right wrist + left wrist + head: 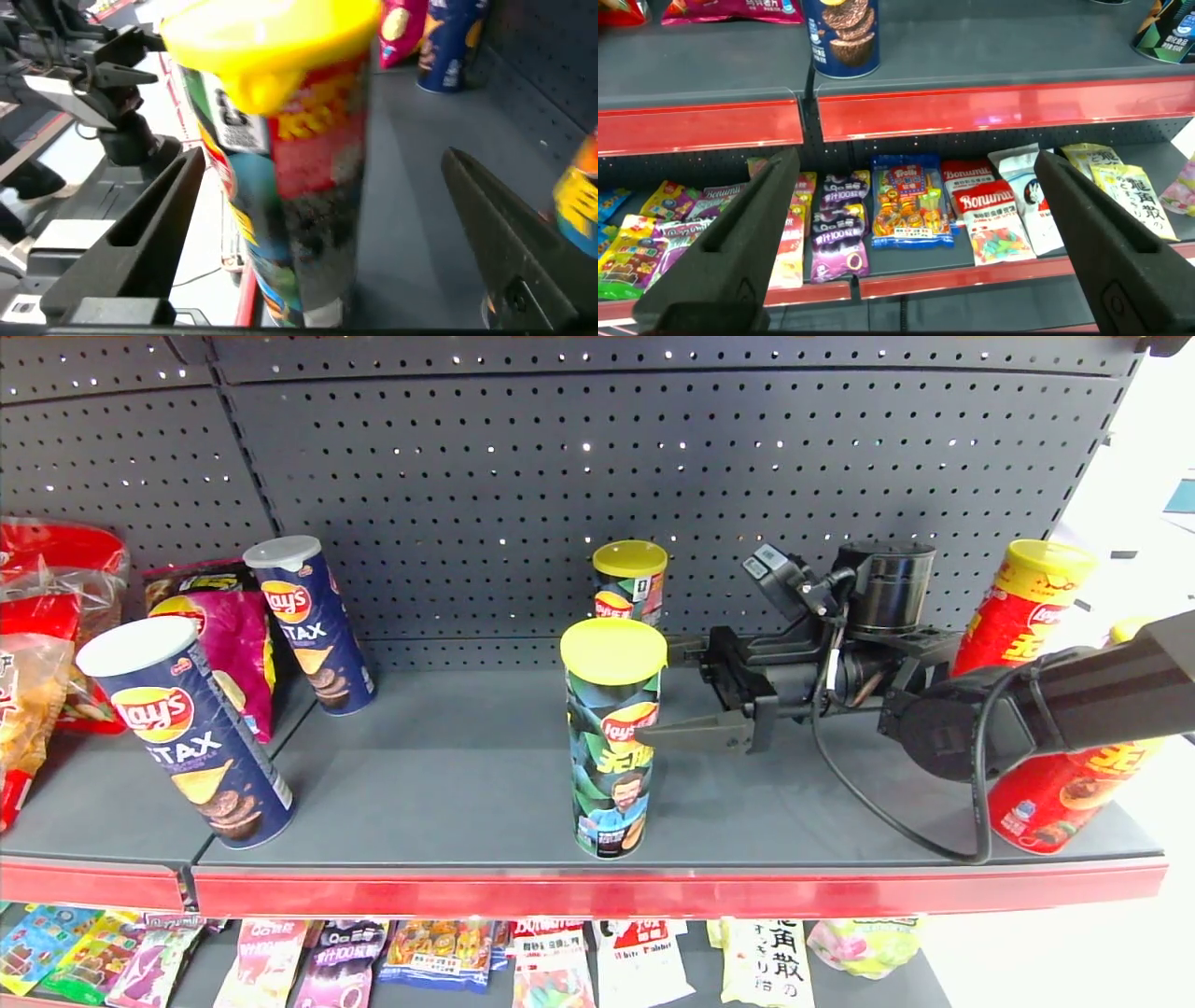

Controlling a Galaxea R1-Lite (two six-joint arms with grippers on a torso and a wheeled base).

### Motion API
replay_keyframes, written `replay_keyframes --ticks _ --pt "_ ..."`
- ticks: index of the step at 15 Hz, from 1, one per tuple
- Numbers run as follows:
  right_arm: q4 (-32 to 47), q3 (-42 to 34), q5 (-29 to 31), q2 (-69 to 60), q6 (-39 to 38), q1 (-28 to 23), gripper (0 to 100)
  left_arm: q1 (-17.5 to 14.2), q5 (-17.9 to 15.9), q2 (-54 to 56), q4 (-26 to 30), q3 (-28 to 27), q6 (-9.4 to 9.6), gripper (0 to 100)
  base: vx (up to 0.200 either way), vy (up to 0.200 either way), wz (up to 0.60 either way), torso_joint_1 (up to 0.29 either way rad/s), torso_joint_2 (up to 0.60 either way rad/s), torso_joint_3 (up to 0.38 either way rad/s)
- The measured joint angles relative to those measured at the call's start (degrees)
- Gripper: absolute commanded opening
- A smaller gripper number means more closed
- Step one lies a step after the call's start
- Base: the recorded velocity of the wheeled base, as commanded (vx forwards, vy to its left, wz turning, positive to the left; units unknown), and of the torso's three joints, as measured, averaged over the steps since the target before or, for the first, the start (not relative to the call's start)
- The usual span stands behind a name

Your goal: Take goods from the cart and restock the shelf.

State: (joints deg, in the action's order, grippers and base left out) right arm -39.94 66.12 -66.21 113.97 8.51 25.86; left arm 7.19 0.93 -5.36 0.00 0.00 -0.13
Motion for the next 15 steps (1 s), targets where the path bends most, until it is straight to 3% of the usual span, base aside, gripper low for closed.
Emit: replay_keyframes --ticks 15 --pt "0.0 1.0 3.6 -0.1 0.0 3.0 100 0.0 0.0 0.0 0.0 0.0 -0.02 100 0.000 0.000 0.00 0.000 0.00 0.000"
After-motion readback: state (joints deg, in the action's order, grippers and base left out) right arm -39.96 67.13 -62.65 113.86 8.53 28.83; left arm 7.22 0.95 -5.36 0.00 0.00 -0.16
